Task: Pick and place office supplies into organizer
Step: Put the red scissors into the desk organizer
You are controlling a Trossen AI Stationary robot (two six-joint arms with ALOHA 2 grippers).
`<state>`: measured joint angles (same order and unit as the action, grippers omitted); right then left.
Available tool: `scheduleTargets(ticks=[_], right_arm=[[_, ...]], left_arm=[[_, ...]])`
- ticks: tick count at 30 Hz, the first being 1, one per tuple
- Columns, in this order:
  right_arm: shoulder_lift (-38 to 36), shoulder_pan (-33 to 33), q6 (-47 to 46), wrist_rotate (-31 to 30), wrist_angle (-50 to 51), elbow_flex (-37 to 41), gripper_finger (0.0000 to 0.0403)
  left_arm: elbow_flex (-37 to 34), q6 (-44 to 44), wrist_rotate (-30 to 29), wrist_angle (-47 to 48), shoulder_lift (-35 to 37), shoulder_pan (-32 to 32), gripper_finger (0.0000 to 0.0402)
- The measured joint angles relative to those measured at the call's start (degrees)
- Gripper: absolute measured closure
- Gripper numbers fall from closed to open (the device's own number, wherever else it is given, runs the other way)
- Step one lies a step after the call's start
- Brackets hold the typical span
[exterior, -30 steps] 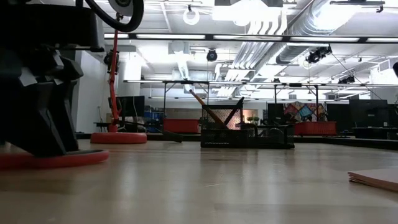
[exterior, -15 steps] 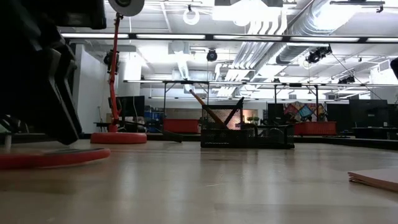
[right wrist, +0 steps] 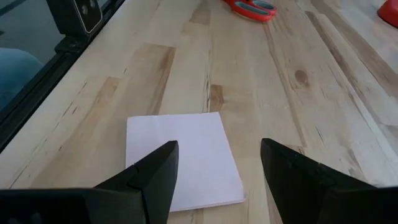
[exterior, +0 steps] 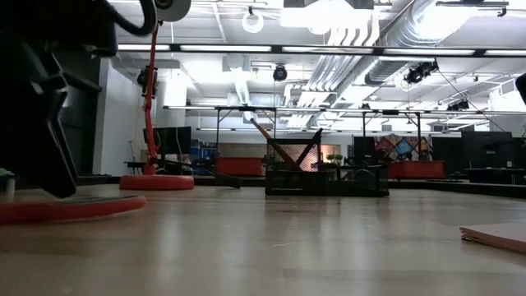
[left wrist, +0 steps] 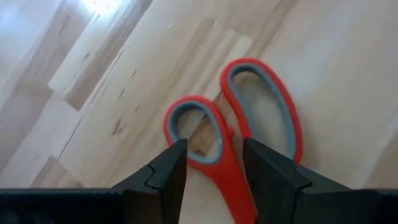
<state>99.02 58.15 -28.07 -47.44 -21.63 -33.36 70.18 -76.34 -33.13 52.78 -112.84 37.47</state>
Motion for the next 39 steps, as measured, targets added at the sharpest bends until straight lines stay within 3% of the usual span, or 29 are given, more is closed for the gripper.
scheduleTargets(ticks=[11, 39], right_arm=[[0.0, 0.0, -0.3, 0.1, 0.0, 0.0, 0.0183], [0.0, 0.0, -1.5, 0.0, 0.0, 0.0, 0.0183]], left_arm=[[-4.1, -0.6, -2.1, -9.0, 0.4, 0.1, 0.0254], [-4.4, 0.9, -2.4, -9.9, 0.9, 0.0, 0.0254]])
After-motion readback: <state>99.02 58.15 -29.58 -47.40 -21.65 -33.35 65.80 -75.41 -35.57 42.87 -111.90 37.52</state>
